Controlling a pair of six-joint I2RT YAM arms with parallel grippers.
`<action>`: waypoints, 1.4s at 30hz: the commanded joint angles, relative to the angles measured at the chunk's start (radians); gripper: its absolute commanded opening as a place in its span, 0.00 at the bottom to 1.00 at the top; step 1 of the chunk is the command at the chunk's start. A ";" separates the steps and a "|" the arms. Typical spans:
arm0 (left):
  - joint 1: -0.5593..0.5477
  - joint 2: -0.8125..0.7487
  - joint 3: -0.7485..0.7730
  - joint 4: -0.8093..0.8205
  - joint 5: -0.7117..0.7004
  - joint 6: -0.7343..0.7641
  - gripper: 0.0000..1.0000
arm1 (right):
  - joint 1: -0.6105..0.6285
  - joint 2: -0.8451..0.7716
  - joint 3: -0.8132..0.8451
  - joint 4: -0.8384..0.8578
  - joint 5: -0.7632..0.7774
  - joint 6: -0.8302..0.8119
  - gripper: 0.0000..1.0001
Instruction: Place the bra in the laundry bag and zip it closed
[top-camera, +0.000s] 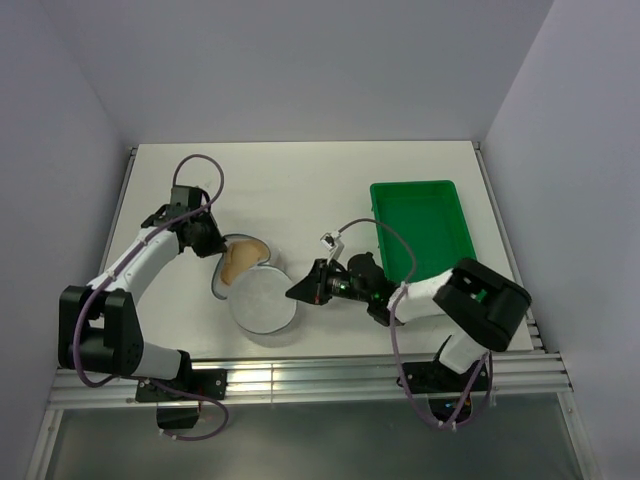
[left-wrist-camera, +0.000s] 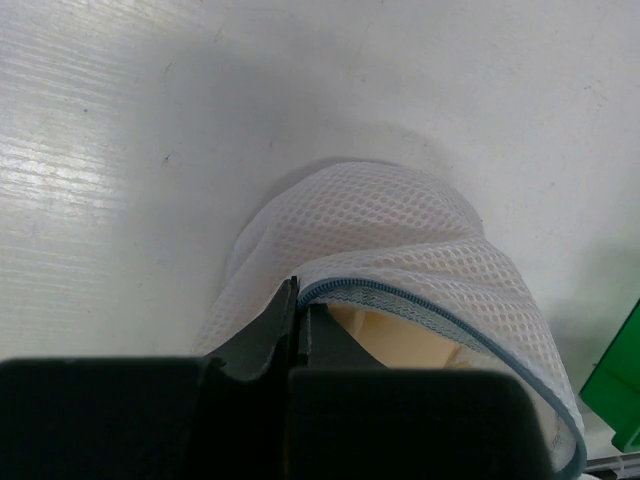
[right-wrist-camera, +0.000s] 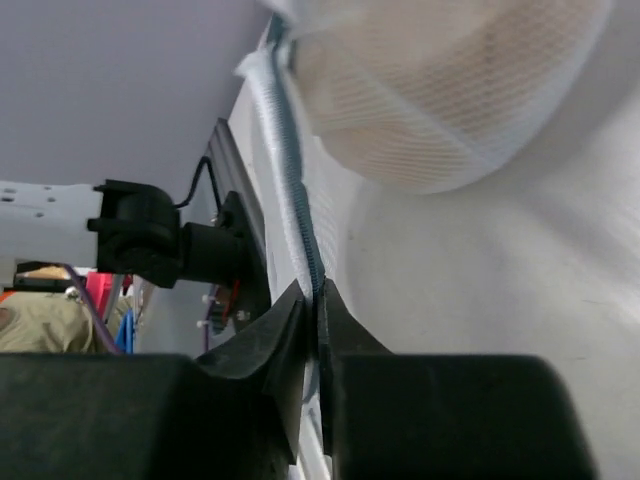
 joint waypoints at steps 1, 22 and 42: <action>-0.004 -0.070 -0.004 0.016 0.032 0.009 0.00 | 0.037 -0.153 0.043 -0.166 0.013 0.043 0.08; -0.173 -0.329 -0.135 0.048 0.167 -0.141 0.00 | 0.072 -0.226 0.799 -1.671 0.544 0.244 0.00; -0.221 -0.251 -0.069 0.096 0.164 -0.128 0.00 | -0.004 -0.044 1.240 -1.978 0.524 0.098 0.00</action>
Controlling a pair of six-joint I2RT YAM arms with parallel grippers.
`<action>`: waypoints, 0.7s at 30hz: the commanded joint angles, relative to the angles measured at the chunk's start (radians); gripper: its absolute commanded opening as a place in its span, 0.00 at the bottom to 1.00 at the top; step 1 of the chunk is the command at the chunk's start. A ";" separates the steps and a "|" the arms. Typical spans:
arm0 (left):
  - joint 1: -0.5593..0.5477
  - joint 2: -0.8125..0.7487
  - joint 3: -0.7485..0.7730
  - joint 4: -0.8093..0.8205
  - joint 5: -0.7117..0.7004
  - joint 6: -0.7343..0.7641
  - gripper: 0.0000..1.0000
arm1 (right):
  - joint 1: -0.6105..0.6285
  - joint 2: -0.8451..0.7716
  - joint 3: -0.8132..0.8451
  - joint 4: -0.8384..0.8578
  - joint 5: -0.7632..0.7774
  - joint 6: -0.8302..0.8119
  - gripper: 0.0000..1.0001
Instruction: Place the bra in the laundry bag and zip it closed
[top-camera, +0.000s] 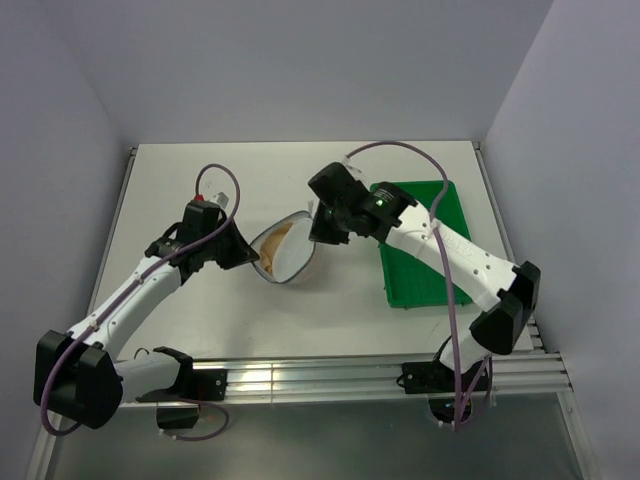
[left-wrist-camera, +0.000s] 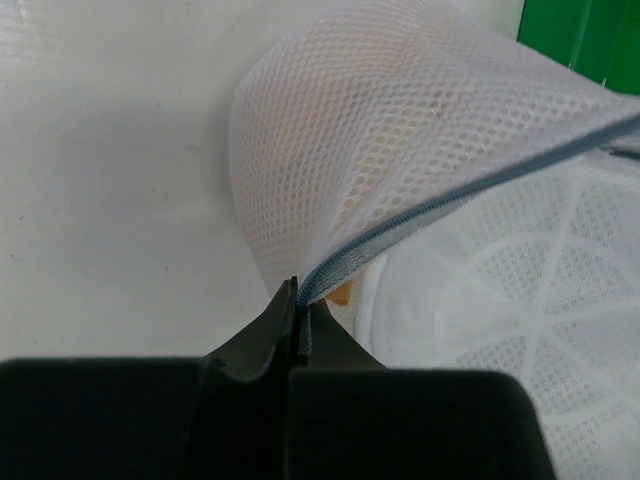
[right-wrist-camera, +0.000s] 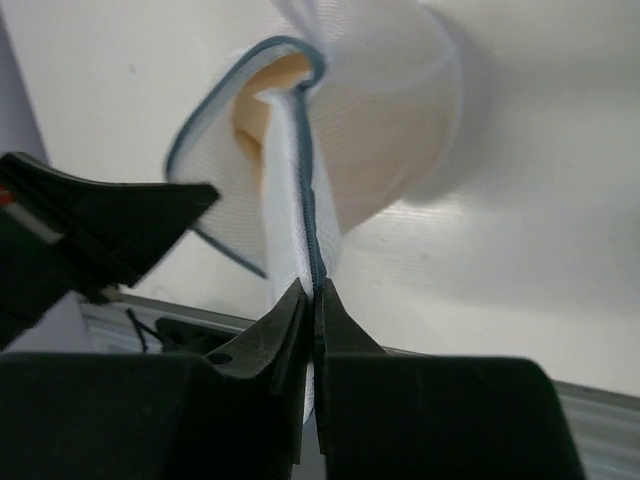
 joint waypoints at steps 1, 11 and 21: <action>0.000 0.009 0.048 0.031 0.024 0.025 0.00 | -0.002 0.092 0.120 0.001 -0.052 -0.014 0.00; 0.001 -0.026 0.072 0.064 -0.060 0.088 0.65 | -0.025 0.129 0.191 -0.025 -0.121 -0.002 0.00; -0.009 -0.313 0.143 0.070 -0.154 0.264 0.94 | -0.053 0.204 0.258 -0.108 -0.160 -0.014 0.00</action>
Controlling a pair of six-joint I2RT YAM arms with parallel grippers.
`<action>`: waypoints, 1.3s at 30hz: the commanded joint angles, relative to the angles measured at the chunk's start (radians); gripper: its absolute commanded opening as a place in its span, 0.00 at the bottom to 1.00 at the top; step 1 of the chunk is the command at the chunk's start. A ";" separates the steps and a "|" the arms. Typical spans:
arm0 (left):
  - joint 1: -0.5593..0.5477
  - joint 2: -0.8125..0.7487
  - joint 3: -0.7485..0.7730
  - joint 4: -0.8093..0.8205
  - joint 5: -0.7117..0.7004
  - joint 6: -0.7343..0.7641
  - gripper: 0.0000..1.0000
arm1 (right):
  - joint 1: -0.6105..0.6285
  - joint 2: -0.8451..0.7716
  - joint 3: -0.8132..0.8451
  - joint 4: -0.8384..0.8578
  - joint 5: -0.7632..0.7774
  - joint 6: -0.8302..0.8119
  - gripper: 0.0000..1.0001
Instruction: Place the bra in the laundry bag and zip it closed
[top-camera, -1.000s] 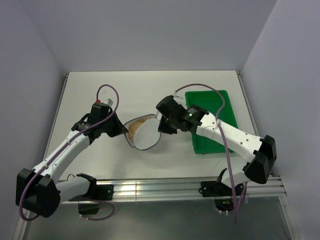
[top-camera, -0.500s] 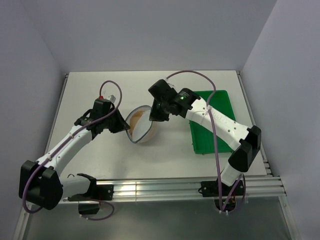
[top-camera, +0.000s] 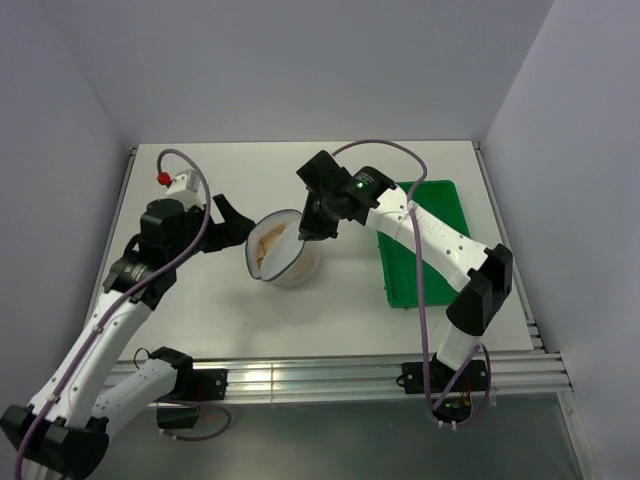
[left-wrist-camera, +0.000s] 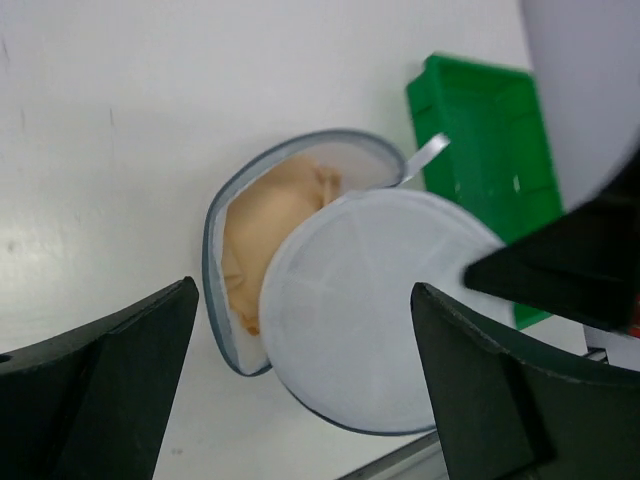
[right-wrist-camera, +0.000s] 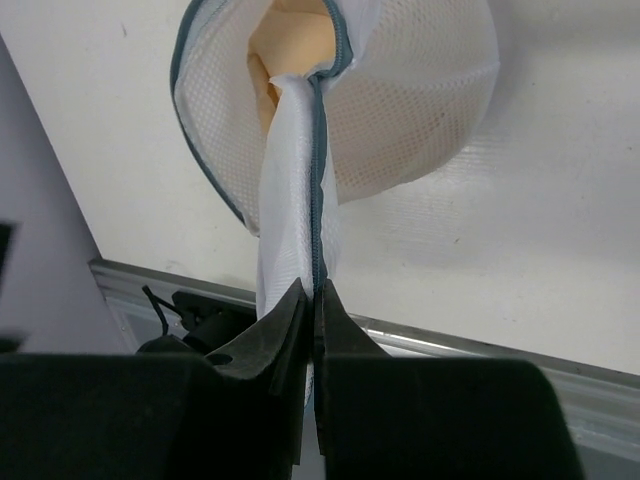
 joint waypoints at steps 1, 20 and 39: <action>-0.018 -0.077 0.070 0.054 -0.018 0.126 0.93 | -0.011 0.015 0.072 -0.050 -0.006 -0.010 0.00; -0.788 0.164 0.221 -0.082 -0.676 0.394 0.89 | -0.023 0.080 0.128 -0.121 -0.038 -0.013 0.00; -0.840 0.298 0.224 -0.130 -0.682 0.430 0.60 | -0.034 0.057 0.122 -0.120 -0.045 -0.024 0.00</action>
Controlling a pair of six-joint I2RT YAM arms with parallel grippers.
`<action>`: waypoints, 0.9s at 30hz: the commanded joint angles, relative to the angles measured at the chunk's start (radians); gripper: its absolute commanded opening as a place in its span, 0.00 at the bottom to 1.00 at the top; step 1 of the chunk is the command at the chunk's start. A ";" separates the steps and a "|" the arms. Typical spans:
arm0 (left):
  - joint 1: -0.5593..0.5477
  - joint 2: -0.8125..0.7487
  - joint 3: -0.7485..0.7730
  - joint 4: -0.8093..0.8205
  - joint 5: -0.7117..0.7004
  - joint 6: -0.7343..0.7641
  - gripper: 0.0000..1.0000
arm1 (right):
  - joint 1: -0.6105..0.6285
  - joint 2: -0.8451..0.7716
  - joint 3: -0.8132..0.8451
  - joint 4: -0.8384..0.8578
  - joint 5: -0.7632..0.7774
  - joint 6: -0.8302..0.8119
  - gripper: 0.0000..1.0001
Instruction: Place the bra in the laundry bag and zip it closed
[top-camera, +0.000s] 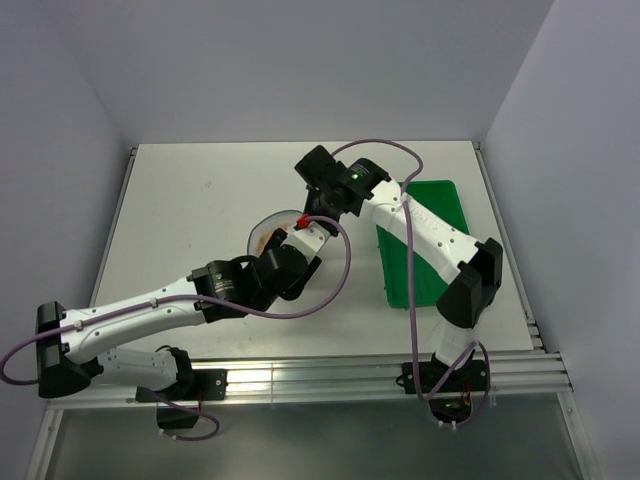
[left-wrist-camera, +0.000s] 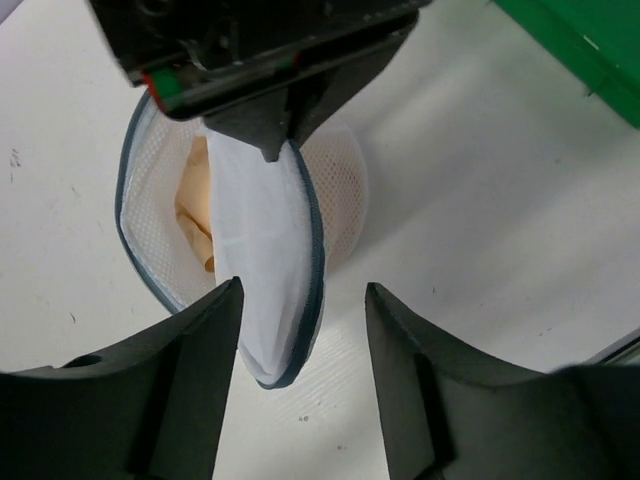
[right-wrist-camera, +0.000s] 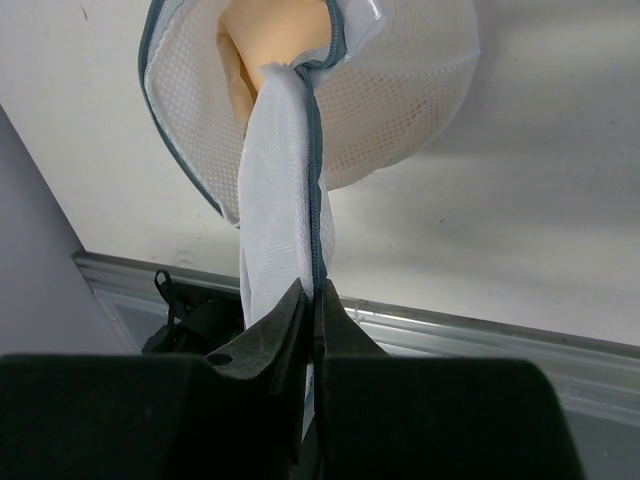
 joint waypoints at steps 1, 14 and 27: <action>-0.004 0.016 0.024 0.020 0.036 0.018 0.57 | -0.011 -0.023 0.025 -0.003 -0.003 -0.015 0.00; 0.108 -0.014 0.035 0.055 0.223 0.010 0.00 | -0.040 -0.107 -0.027 0.031 0.062 -0.045 0.20; 0.484 -0.070 0.046 0.184 0.831 -0.102 0.00 | -0.096 -0.412 -0.276 0.308 0.041 -0.161 0.58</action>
